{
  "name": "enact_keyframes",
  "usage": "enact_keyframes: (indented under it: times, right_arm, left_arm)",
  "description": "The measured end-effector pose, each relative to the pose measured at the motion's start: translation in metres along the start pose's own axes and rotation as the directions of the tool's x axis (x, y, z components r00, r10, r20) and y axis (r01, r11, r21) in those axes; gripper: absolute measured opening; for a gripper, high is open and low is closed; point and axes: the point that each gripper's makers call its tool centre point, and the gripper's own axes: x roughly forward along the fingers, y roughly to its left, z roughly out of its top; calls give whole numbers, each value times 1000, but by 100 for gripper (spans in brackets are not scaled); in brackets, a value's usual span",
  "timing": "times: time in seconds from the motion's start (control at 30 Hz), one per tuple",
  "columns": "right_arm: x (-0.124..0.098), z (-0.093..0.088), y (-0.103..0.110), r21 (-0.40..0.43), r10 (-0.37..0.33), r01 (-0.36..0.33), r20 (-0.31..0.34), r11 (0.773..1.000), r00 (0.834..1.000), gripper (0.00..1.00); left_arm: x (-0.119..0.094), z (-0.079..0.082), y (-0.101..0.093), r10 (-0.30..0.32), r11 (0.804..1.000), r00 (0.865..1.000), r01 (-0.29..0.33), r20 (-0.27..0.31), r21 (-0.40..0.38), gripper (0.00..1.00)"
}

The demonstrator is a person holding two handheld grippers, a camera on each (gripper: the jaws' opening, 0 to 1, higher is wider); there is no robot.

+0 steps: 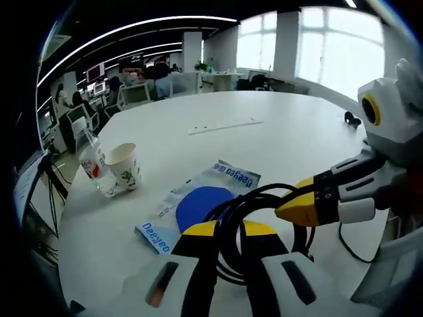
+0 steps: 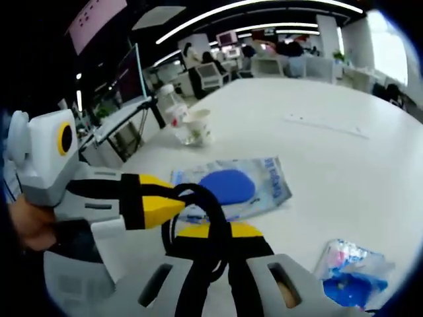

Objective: Arrange the tabletop items into an orderly group along one side of the table until the central work area is clear of visible clutter.

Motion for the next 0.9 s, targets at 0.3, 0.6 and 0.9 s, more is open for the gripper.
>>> enact_keyframes:
  times: [0.3, 0.6, 0.9]
  right_arm:
    - [-8, -19, 7, 39, 9, -9, 5, 999, 1000, 4]
    - [-13, -39, 7, 39, 11, -10, -29, 999, 1000, 4]
    - [-12, -72, -1, 30, -8, 11, -93, 999, 996, 4]
  left_arm:
    - [-8, -14, -10, -12, 1000, 1000, 13, -21, 19, 11]
    - [-10, -32, -22, -31, 999, 998, 32, -46, 15, 11]
    - [-1, -60, -39, -64, 997, 992, 67, -106, 30, 10]
